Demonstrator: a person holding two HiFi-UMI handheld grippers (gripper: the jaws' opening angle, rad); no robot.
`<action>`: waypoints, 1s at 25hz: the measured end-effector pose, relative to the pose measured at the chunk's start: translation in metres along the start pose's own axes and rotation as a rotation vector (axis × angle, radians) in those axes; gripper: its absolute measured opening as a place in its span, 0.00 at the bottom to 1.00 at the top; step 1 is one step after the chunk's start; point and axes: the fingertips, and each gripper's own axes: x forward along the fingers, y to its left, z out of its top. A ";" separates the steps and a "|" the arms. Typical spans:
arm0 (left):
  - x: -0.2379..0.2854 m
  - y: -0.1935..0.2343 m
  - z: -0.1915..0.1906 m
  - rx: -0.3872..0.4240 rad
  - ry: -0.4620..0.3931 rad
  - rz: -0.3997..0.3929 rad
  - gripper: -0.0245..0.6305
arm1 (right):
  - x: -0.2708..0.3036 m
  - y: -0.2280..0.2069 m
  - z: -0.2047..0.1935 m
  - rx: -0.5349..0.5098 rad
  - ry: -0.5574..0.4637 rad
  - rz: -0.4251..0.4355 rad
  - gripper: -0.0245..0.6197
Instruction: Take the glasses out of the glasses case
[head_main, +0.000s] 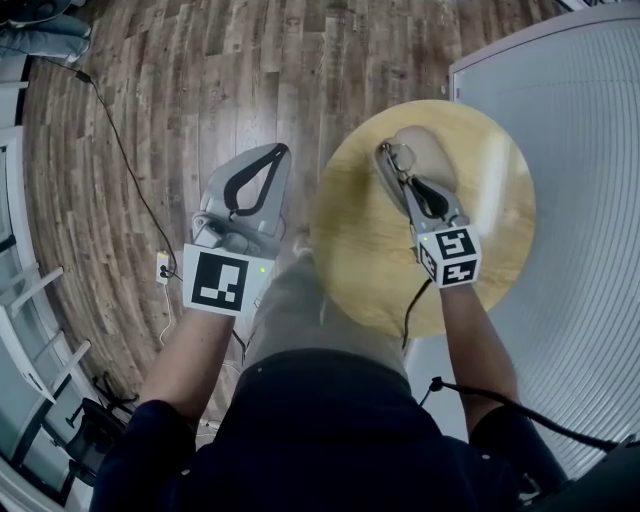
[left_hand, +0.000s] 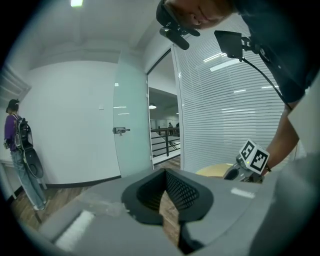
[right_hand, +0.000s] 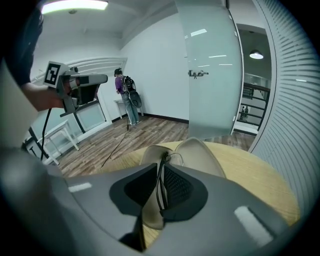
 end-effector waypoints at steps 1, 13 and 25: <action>0.001 0.000 -0.002 -0.003 0.002 0.001 0.05 | 0.002 -0.001 -0.002 -0.001 0.006 0.004 0.12; 0.006 0.014 -0.028 -0.039 0.038 0.042 0.05 | 0.025 -0.003 -0.020 -0.037 0.138 0.068 0.18; 0.014 0.014 -0.034 -0.053 0.045 0.039 0.05 | 0.038 -0.001 -0.033 -0.114 0.268 0.074 0.18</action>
